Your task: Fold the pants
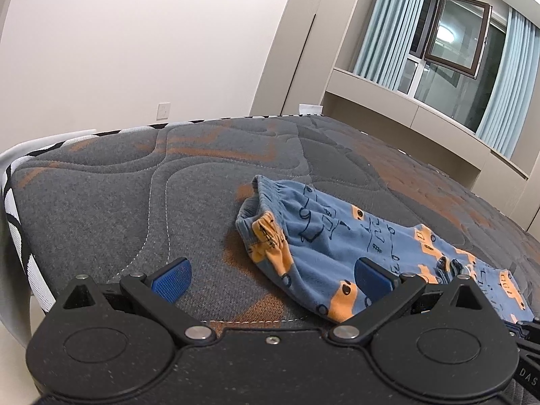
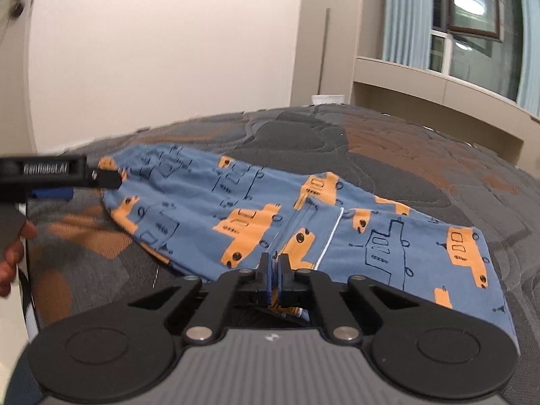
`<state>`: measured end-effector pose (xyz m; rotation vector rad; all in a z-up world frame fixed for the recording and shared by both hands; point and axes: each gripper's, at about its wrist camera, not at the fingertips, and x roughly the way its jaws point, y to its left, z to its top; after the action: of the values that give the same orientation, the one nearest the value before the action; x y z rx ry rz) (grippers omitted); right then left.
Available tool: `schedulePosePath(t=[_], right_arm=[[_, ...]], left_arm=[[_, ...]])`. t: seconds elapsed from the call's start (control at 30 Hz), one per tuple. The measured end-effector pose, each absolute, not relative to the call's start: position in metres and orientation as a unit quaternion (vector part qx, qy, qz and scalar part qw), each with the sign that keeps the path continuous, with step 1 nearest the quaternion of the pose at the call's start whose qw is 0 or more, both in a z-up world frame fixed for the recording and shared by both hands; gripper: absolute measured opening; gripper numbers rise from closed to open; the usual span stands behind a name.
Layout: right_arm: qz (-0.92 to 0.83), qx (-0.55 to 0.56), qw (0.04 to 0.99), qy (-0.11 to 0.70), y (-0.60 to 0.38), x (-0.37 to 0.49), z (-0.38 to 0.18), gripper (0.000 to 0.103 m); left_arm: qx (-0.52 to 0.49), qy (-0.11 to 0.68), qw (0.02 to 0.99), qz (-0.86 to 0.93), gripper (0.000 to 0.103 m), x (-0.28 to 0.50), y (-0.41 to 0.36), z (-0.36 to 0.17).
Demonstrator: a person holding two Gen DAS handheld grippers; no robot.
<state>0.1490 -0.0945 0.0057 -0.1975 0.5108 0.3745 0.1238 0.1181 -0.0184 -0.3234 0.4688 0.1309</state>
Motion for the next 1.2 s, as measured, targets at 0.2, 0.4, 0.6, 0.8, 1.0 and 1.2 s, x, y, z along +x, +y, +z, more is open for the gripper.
schedulePosePath(t=[0.2,0.4,0.6,0.8,1.0,1.2], right_arm=[[0.198,-0.084,0.952,0.22,-0.105,0.15,0.022,0.058],[0.133,-0.105,0.965,0.199,-0.109,0.177,0.025,0.072],[0.098,-0.129,0.959,0.233,-0.106,0.2,0.005,0.077],[0.101,-0.123,0.965,0.207,-0.109,0.19,0.008,0.095],[0.107,-0.126,0.965,0.205,-0.109,0.188,0.008,0.103],[0.103,-0.122,0.972,0.173,-0.112,0.175,0.014,0.103]], left_arm=[[-0.156,0.234,0.957,0.067,0.102,0.129,0.117,-0.018],[-0.159,0.233,0.957,0.072,0.102,0.127,0.119,-0.02],[-0.166,0.228,0.956,0.081,0.102,0.136,0.126,-0.022],[-0.18,0.228,0.953,0.083,0.102,0.146,0.13,-0.019],[-0.173,0.232,0.953,0.087,0.102,0.152,0.125,-0.02],[-0.168,0.235,0.953,0.089,0.102,0.153,0.124,-0.02]])
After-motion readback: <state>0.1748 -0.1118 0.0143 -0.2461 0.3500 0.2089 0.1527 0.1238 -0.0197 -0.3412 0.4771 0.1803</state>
